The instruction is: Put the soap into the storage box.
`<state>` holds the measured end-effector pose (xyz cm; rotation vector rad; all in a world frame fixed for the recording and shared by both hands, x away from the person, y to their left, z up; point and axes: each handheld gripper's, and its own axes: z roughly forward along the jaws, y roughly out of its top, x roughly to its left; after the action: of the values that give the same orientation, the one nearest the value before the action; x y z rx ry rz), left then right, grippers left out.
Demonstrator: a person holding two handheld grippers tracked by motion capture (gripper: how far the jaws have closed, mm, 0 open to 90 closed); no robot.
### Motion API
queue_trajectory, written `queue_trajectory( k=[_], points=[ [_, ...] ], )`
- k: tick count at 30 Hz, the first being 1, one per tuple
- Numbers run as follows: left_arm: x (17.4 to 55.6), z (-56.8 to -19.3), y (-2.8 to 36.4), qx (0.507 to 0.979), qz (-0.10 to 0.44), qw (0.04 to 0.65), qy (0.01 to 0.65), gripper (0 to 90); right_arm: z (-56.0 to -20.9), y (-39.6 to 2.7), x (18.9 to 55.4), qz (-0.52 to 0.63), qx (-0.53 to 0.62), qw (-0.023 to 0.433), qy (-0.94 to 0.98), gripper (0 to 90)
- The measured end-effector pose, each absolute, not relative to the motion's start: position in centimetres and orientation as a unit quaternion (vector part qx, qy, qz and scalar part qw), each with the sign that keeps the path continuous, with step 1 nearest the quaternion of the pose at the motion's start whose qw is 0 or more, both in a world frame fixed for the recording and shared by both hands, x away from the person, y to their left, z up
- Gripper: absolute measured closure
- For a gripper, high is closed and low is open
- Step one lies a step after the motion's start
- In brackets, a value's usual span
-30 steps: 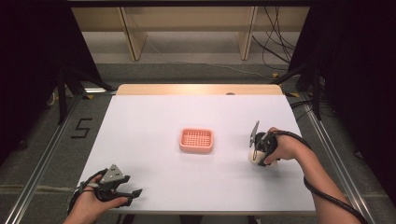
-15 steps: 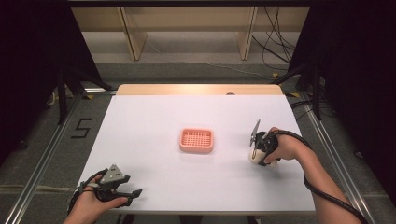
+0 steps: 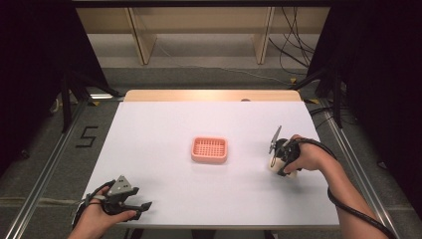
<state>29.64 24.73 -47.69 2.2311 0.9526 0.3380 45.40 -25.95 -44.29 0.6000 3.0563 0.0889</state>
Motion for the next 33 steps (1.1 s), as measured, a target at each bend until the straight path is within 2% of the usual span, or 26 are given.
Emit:
queue_trajectory(
  k=[28,33],
  points=[
    [29.6,-47.6,24.8,0.857,0.13,0.34,0.365,29.6,-42.2,-24.3,45.7,0.042,0.178,0.03,0.983,50.6],
    [29.8,-47.6,24.9,0.86,0.143,0.339,0.355,29.6,-41.9,-24.0,45.6,0.041,0.191,0.031,0.98,50.6]
  ],
)
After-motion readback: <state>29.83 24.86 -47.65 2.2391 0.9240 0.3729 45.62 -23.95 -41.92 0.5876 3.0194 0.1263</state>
